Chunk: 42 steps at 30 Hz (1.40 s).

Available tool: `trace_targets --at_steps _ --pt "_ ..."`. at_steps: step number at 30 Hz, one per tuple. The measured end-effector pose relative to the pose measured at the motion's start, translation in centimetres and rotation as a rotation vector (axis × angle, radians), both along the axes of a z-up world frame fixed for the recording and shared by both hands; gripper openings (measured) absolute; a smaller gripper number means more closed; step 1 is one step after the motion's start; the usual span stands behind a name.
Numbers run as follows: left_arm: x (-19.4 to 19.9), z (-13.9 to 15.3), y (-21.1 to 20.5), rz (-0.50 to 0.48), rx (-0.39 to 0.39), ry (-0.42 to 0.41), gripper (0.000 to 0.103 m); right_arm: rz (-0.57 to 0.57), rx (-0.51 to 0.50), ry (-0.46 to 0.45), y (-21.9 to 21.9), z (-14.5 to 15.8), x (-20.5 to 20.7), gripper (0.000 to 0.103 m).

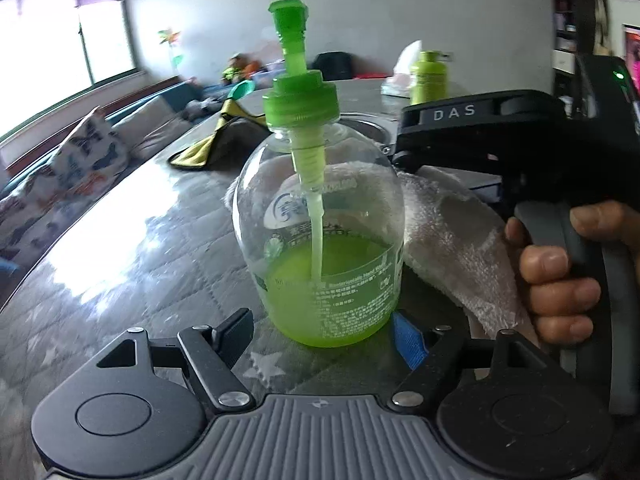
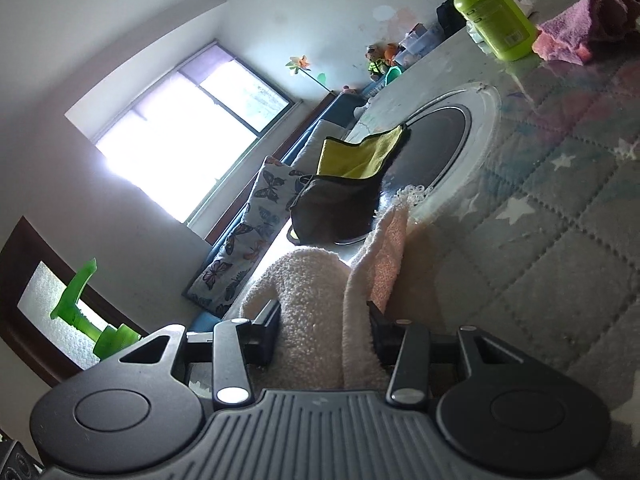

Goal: Clean container
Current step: 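Rub the towel around the bottle's body with the right tool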

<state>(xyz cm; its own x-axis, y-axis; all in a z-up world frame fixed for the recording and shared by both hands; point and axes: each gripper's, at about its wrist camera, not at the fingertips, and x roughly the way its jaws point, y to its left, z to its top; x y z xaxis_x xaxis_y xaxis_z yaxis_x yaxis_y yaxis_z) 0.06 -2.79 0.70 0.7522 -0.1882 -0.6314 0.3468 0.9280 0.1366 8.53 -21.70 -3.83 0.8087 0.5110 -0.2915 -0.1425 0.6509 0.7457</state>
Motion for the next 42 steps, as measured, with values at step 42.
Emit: trace_targets --at_steps 42 --pt "0.0 -0.1 0.4 -0.056 0.005 -0.042 0.065 -0.033 -0.029 -0.021 0.3 0.6 -0.9 0.043"
